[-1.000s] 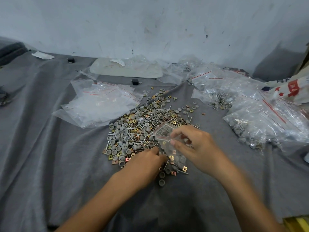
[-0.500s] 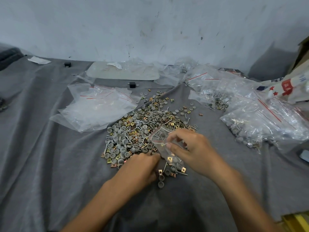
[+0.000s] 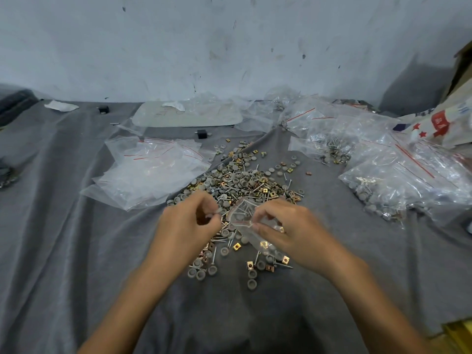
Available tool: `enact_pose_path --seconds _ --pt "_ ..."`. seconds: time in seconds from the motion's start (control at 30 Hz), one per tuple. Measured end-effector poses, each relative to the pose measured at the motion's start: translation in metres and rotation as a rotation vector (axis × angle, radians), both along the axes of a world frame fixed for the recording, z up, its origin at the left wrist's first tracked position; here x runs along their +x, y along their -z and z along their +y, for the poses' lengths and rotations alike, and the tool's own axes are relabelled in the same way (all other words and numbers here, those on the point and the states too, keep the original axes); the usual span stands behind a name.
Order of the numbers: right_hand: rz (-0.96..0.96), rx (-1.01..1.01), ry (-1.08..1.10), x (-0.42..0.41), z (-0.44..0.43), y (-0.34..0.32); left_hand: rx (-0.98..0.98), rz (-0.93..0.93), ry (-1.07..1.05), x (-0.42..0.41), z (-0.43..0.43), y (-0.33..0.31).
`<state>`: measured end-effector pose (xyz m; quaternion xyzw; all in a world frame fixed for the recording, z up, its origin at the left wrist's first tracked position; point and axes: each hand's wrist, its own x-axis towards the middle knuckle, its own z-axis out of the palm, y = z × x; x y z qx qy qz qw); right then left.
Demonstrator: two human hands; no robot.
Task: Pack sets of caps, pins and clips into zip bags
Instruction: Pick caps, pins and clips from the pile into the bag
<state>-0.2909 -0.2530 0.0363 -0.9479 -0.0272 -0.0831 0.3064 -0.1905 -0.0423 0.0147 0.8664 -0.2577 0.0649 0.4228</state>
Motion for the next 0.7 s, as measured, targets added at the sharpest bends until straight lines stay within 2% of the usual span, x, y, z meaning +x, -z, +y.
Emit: enact_pose_path --seconds 0.07,0.17,0.43,0.7 --pt "-0.004 -0.009 -0.011 0.001 0.002 0.0 -0.106 0.058 0.081 -0.003 -0.006 -0.007" --pt "-0.026 -0.028 -0.024 0.003 0.004 0.0 -0.148 0.113 0.165 -0.007 -0.017 -0.012" --pt "-0.051 -0.017 -0.029 0.002 0.002 0.002 -0.15 0.157 0.174 -0.008 -0.028 -0.013" --pt "-0.047 -0.027 -0.005 0.0 0.0 0.002 -0.261 0.279 0.151 -0.007 -0.027 -0.019"
